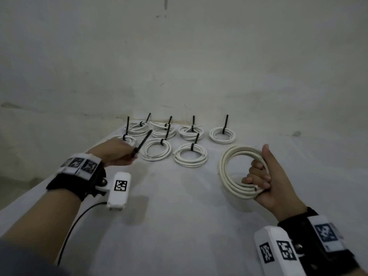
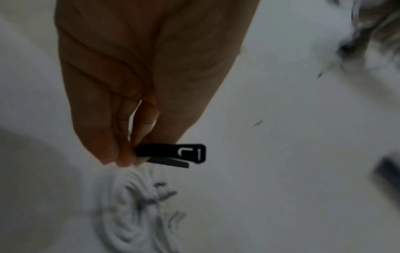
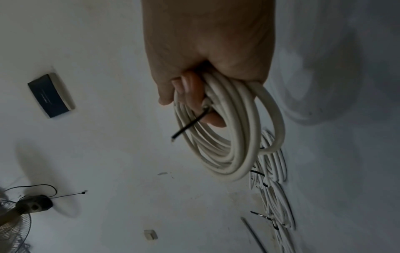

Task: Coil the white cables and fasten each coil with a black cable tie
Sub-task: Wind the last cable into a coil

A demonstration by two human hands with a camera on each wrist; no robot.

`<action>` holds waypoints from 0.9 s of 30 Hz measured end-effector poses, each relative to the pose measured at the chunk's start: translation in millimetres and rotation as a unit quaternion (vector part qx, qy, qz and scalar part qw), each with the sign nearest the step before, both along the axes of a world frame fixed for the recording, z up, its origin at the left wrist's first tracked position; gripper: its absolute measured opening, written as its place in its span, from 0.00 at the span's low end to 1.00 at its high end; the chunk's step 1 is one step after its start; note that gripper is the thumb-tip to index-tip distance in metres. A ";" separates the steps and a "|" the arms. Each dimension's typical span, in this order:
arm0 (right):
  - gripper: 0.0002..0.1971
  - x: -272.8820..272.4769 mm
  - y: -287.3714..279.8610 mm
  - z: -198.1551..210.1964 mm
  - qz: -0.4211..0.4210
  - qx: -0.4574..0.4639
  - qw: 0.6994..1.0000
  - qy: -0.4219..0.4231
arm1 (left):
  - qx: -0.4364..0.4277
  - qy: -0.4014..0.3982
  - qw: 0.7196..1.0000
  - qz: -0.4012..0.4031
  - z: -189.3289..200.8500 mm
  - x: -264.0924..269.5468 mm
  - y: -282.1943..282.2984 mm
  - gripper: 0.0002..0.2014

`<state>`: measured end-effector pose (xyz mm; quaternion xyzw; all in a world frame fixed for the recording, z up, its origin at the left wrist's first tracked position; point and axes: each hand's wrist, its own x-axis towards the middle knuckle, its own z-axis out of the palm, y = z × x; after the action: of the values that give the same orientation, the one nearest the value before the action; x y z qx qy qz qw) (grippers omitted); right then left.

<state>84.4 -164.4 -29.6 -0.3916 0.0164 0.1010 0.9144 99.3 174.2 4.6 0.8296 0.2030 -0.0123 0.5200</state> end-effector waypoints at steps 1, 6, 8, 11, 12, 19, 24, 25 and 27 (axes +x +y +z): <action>0.25 0.2 -0.2 -0.3 -0.008 0.001 1.000 -0.001 | -0.040 -0.027 0.998 -0.037 9.9 -10.6 -21.7 0.06; 0.27 -0.2 -1.6 -1.0 -0.059 -0.023 0.998 -0.023 | -0.084 -0.054 0.969 -0.228 18.1 -48.9 -122.2 0.10; 0.27 -0.5 -2.8 -0.9 -0.079 -0.029 0.996 -0.029 | -0.080 -0.044 0.960 -0.263 9.6 -55.5 -150.2 0.08; 0.28 0.1 -6.3 -0.3 -0.107 -0.065 0.991 -0.043 | -0.090 -0.042 0.960 -0.261 -0.8 -58.5 -173.1 0.06; 0.28 0.8 -7.4 -0.2 -0.114 -0.078 0.989 -0.050 | -0.099 -0.045 0.961 -0.253 -3.7 -58.0 -177.2 0.05; 0.27 3.0 -9.1 -0.8 -0.130 -0.104 0.984 -0.066 | -0.141 -0.122 0.960 -0.210 -4.8 -54.0 -190.9 0.07; 0.27 4.4 -13.0 0.9 -0.132 -0.095 0.985 -0.066 | -0.139 -0.089 0.953 -0.256 -7.4 -49.9 -197.9 0.04; 0.27 4.5 -13.3 0.8 -0.132 -0.096 0.984 -0.067 | -0.141 -0.082 0.953 -0.253 -7.5 -49.0 -199.6 0.05; 0.27 4.7 -13.3 -0.2 -0.129 -0.099 0.984 -0.071 | -0.143 -0.073 0.955 -0.249 -7.5 -47.3 -201.2 0.06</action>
<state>89.1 -177.7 -29.9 -0.4813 0.0121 -0.0479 0.8751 52.0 -27.0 -2.9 0.7696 -0.0522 -0.1093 0.6269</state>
